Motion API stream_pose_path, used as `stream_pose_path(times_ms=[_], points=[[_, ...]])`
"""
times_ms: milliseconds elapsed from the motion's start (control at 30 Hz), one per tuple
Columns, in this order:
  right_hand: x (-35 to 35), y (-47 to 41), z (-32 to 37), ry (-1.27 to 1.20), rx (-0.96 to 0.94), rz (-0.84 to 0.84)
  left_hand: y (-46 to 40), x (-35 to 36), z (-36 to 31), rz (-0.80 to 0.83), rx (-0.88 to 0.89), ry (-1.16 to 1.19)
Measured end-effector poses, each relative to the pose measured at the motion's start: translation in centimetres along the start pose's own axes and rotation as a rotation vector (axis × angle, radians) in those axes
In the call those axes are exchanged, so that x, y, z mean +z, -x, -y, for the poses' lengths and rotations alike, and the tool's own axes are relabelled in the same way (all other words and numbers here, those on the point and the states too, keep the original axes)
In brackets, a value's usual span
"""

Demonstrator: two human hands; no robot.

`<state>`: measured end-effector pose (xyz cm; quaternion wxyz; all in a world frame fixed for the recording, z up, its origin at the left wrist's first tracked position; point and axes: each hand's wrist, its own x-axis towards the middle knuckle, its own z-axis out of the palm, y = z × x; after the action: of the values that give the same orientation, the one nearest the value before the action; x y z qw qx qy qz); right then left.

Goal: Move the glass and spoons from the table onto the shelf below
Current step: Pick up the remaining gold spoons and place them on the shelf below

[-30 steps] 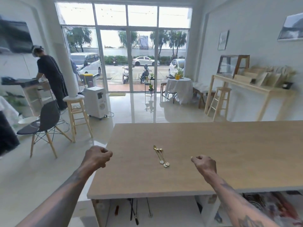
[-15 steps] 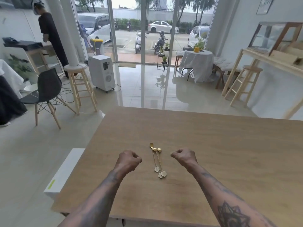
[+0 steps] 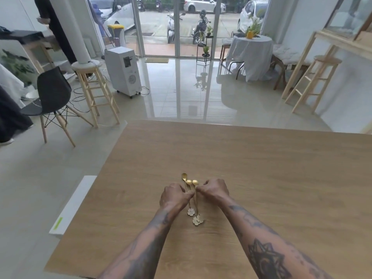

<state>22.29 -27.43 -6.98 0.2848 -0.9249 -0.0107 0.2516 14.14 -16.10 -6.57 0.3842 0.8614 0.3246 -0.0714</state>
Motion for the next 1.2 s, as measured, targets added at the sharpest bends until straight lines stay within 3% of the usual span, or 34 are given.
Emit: stream_pose_path(times_ms=[167, 433, 767, 1200], points=[[-0.3, -0.8, 0.5, 0.089, -0.046, -0.009, -0.6, 1.0, -0.9, 0.005, 0.005, -0.028], [-0.4, -1.7, 0.4, 0.120, -0.023, -0.006, -1.4, 0.2, -1.2, -0.008, -0.129, 0.016], [-1.9, -0.4, -0.5, -0.009, -0.017, -0.005, 0.0, -1.3, 0.5, -0.014, -0.065, 0.103], [-8.2, 12.4, 4.8, -0.116, -0.277, -0.167, 7.6, -13.1, -0.7, -0.225, 0.179, 0.166]])
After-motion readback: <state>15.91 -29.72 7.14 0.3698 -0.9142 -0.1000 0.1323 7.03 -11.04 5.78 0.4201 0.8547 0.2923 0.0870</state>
